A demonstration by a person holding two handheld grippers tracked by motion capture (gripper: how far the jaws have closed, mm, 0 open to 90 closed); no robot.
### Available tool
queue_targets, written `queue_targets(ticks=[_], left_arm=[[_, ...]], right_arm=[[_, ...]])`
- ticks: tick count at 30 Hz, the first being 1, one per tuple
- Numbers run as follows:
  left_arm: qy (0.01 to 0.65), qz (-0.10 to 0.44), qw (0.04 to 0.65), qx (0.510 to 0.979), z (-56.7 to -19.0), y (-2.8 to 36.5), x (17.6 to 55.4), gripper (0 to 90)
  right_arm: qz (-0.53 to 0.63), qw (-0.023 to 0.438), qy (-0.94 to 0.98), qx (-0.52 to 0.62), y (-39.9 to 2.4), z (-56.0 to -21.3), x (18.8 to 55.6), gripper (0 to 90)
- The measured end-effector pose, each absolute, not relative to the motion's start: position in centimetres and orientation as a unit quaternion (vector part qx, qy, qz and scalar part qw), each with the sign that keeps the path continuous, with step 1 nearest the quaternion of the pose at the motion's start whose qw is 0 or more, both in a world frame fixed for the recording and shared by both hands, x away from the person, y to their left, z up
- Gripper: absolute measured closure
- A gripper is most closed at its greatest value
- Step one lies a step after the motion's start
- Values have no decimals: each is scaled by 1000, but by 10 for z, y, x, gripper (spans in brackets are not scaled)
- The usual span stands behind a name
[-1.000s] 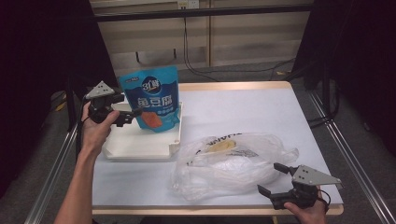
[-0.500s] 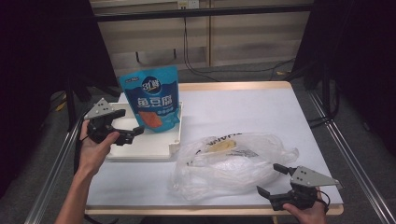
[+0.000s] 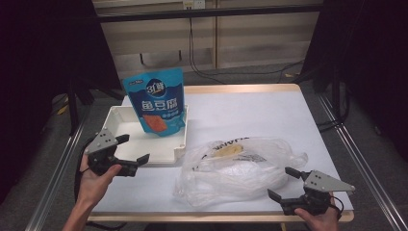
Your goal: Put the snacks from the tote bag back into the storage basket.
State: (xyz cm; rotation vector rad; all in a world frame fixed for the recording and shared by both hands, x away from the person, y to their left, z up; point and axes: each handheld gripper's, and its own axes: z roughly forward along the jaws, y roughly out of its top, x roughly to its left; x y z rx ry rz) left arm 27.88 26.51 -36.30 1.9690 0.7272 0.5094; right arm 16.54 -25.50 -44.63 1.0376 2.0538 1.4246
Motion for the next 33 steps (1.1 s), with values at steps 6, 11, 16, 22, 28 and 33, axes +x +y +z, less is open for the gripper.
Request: queue_targets(ticks=[6, 11, 16, 22, 28, 33], left_arm=[[309, 204, 475, 798, -383, 263, 263, 35], [309, 191, 484, 796, -392, 260, 248, 36], [320, 159, 482, 800, -396, 257, 237, 36], [310, 175, 475, 805, -420, 257, 218, 47], [332, 164, 457, 809, -441, 263, 214, 43], [339, 179, 448, 808, -441, 265, 217, 41]], right_arm=[[519, 221, 732, 382, -261, -444, 165, 68], [519, 225, 729, 385, -263, -444, 165, 69], [519, 221, 731, 385, -262, -445, 165, 70], [518, 220, 732, 384, -262, -445, 165, 71], [517, 220, 732, 385, -261, -446, 166, 71], [516, 218, 732, 388, -261, -447, 167, 71]])
